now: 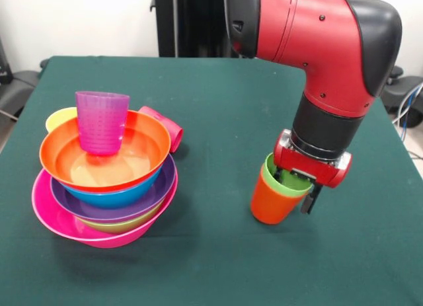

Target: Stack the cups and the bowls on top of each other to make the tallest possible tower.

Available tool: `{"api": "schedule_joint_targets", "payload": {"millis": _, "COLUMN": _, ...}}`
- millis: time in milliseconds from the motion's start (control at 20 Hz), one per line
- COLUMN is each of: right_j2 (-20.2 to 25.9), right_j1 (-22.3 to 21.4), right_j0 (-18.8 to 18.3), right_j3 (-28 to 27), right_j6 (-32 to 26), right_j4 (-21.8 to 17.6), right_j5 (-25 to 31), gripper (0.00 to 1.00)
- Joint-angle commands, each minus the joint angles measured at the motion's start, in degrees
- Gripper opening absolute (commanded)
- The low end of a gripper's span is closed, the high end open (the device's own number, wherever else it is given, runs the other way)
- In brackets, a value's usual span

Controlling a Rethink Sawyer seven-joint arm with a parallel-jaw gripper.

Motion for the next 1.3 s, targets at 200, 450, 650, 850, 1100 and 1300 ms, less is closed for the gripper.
{"api": "schedule_joint_targets", "payload": {"millis": 200, "right_j2": 6.27, "right_j1": 1.69, "right_j0": -1.98, "right_j3": 1.49, "right_j6": 7.38, "right_j4": 0.65, "right_j5": -1.36, "gripper": 0.0}}
{"api": "schedule_joint_targets", "payload": {"millis": 450, "right_j2": 5.65, "right_j1": 1.91, "right_j0": -1.62, "right_j3": 1.19, "right_j6": 8.05, "right_j4": 0.62, "right_j5": -1.44, "gripper": 0.0}}
{"api": "schedule_joint_targets", "payload": {"millis": 650, "right_j2": 4.61, "right_j1": 2.6, "right_j0": -1.1, "right_j3": 0.16, "right_j6": 8.76, "right_j4": 0.69, "right_j5": -0.29, "gripper": 0.0}}
{"api": "schedule_joint_targets", "payload": {"millis": 850, "right_j2": 5.24, "right_j1": 2.3, "right_j0": -1.3, "right_j3": 0.44, "right_j6": 8.24, "right_j4": 0.82, "right_j5": -0.26, "gripper": 0.0}}
{"api": "schedule_joint_targets", "payload": {"millis": 1100, "right_j2": 5.68, "right_j1": 1.91, "right_j0": -1.62, "right_j3": 0.98, "right_j6": 7.8, "right_j4": 0.75, "right_j5": -0.85, "gripper": 1.0}}
{"api": "schedule_joint_targets", "payload": {"millis": 1300, "right_j2": 6.11, "right_j1": 1.62, "right_j0": -1.7, "right_j3": 1.71, "right_j6": 7.73, "right_j4": 0.79, "right_j5": -2.0, "gripper": 1.0}}
